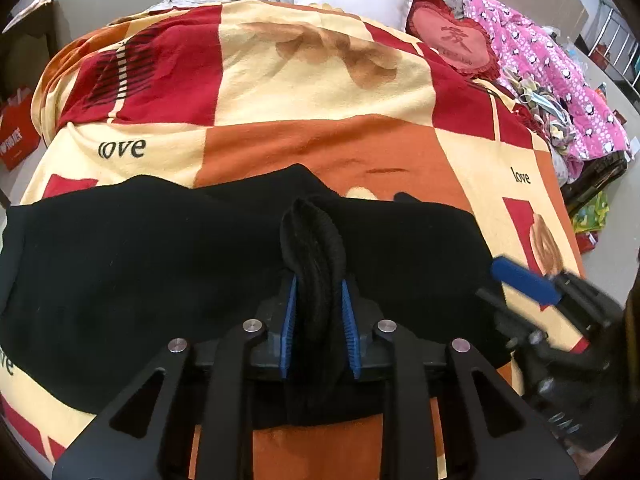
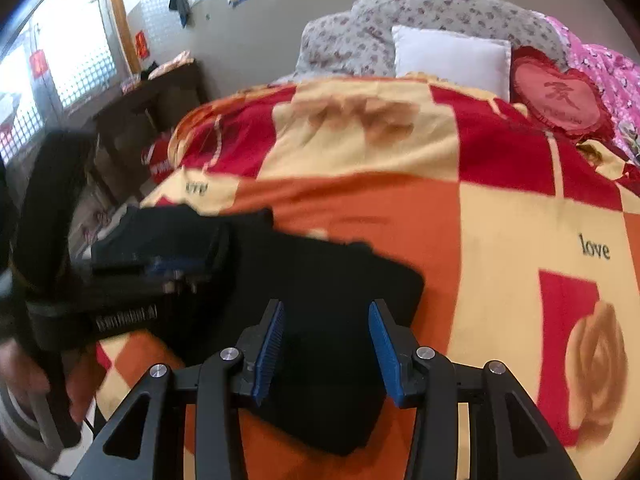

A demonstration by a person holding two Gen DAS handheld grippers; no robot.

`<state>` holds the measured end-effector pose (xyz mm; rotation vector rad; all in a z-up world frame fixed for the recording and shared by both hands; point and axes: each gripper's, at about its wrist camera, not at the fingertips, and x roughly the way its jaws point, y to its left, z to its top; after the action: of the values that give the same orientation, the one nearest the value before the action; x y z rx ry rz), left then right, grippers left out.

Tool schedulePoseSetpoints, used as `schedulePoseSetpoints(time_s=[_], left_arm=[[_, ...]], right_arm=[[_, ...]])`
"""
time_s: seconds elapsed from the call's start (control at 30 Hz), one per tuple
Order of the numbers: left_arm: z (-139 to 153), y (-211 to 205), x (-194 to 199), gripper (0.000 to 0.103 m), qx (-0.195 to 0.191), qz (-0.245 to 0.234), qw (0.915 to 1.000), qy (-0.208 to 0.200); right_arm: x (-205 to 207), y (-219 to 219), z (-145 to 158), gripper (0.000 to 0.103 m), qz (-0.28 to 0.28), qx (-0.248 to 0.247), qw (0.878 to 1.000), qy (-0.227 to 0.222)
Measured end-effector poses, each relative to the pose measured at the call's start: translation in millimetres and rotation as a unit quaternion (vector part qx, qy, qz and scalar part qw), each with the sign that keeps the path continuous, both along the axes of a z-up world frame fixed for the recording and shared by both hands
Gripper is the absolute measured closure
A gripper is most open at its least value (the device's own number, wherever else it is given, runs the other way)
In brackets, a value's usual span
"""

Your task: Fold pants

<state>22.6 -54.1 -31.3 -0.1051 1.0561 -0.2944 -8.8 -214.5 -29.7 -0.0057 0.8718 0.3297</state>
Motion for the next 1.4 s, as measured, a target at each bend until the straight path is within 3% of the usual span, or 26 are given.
schedulePoseSetpoints(time_s=[0.13,0.27,0.4,0.6,0.97,1.3,1.4], left_arm=[[3,4,-3,0.079,-0.005,0.004,1.0,0.006],[11,11,-10,0.07,0.003,0.011,0.9999,-0.003],[22,22,-15,0.07,0.005,0.025,0.9995,-0.017],[28,36,-19,0.07,0.005,0.037,0.999,-0.023],[1,16,-11,0.07,0.017,0.027,0.9995,-0.004],[8,34,-15,0.069,-0.016,0.033,0.9993,0.004],[15,47,-20,0.069,-0.02,0.045,0.9988,-0.003]], right_arm=[[-1,6,-6,0.06,-0.002,-0.02,1.0,0.001],[-2,6,5,0.06,0.001,-0.006,1.0,0.002],[-3,12,17,0.06,0.011,-0.002,1.0,-0.014],[2,23,13,0.06,0.018,-0.005,1.0,-0.004],[6,18,-3,0.06,0.011,0.001,1.0,0.017],[1,24,5,0.06,0.02,-0.001,1.0,0.013],[4,36,-4,0.06,0.032,-0.029,0.999,0.017]])
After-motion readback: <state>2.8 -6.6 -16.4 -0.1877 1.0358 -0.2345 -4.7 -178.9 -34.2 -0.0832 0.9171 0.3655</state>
